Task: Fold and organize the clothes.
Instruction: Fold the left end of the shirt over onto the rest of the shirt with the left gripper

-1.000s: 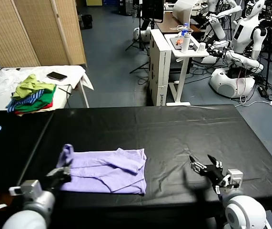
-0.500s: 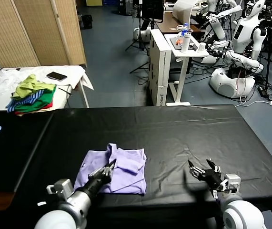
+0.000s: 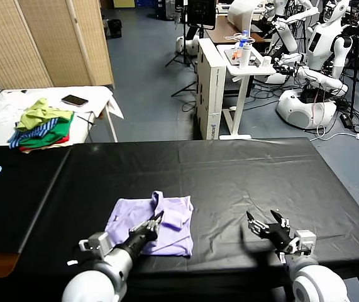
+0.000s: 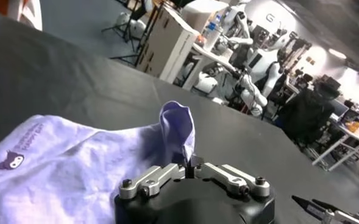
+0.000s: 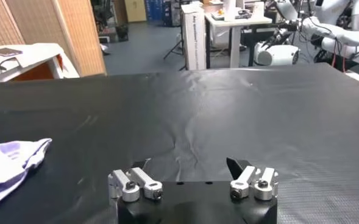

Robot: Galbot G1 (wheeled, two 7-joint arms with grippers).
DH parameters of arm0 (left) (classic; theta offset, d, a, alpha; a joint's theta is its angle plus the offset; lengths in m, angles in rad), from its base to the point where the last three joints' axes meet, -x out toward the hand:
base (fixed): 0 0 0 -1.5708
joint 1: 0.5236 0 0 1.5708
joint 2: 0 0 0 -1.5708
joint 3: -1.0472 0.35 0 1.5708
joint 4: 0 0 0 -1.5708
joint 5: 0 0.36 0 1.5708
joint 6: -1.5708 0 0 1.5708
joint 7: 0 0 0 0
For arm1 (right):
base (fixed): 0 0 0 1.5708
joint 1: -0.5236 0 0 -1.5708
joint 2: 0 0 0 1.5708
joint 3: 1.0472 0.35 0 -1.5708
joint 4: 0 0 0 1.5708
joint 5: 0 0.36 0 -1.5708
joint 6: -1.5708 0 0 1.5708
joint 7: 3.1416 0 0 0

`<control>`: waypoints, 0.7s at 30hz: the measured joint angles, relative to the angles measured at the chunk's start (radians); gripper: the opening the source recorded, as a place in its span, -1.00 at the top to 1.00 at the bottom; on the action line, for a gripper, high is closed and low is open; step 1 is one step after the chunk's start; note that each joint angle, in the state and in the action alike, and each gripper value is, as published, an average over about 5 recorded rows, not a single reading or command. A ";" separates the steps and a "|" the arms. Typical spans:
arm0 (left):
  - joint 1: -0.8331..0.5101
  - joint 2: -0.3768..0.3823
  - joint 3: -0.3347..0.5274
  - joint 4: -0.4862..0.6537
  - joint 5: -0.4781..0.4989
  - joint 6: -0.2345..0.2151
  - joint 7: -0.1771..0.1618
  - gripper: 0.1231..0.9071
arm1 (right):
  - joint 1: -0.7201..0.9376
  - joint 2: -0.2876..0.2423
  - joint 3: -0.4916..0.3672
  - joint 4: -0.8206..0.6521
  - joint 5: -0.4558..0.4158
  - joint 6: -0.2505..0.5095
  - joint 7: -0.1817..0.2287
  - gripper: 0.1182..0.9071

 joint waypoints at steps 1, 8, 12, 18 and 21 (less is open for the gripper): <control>-0.003 -0.002 0.003 0.004 0.002 0.000 0.001 0.86 | 0.000 0.000 0.000 0.000 0.000 0.000 0.000 -1.00; -0.010 -0.013 0.019 0.036 0.044 -0.003 0.010 0.86 | 0.004 -0.002 -0.001 0.005 0.000 -0.001 -0.006 -1.00; -0.013 -0.023 0.021 0.053 0.069 -0.007 0.014 0.86 | 0.004 -0.008 -0.007 0.010 -0.002 0.001 -0.021 -1.00; -0.012 -0.050 0.031 0.062 0.079 -0.011 0.022 0.59 | 0.013 -0.027 -0.030 0.016 -0.001 0.012 -0.058 -1.00; -0.007 -0.065 0.038 0.058 0.065 -0.010 0.022 0.14 | 0.022 -0.043 -0.048 0.026 0.018 0.018 -0.079 -1.00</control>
